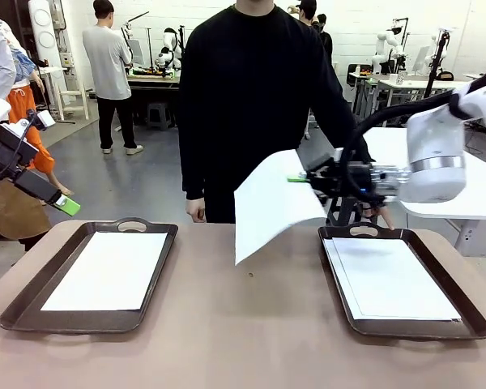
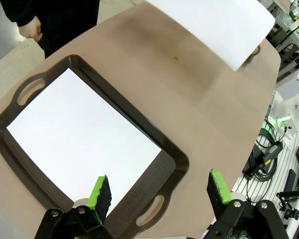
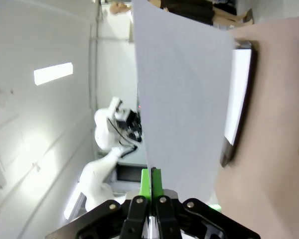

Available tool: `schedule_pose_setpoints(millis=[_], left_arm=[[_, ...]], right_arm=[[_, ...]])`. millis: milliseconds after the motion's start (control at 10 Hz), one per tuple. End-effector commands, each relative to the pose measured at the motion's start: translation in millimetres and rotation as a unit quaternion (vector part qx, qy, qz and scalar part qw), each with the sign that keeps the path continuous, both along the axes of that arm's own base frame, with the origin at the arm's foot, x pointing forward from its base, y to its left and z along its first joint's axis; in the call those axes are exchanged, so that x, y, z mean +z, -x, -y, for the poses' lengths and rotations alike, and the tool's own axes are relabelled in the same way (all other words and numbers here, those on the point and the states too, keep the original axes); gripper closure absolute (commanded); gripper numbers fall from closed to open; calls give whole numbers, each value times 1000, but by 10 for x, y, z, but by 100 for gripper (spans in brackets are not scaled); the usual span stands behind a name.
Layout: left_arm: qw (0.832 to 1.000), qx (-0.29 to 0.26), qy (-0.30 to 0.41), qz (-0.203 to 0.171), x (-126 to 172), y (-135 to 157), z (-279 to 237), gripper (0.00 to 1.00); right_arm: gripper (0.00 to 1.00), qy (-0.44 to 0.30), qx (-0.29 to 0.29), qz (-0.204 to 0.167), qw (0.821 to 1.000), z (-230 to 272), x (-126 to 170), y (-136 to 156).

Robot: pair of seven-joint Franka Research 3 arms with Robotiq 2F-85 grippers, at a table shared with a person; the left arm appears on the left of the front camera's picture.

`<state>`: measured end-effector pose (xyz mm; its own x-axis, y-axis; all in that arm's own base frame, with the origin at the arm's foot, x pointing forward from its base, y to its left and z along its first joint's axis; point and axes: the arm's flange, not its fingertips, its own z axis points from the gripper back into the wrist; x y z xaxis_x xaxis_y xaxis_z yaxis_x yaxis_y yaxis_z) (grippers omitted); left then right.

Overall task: Sort the A4 documents.
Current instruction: Place the A4 Paper in the designated Handle tray.

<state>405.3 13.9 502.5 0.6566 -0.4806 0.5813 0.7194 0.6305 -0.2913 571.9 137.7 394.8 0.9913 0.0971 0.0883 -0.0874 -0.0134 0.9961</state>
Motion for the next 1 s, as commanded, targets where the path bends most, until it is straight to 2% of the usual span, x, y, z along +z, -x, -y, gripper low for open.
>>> schedule_pose_setpoints(millis=[0,300,500,700,900], left_arm=[[1000,-2,0,1,4,-1,-3,0],[1000,-2,0,1,4,-1,-3,0],[1000,-2,0,1,4,-1,-3,0],[1000,-2,0,1,4,-1,-3,0],[1000,-2,0,1,4,-1,-3,0]], right_arm=[[99,20,19,56,998,550,-24,179],[99,26,33,65,997,984,-203,286],[99,40,33,40,998,1154,-499,265],[99,48,10,15,999,1384,-709,258],[99,65,-18,22,997,1735,-708,321]])
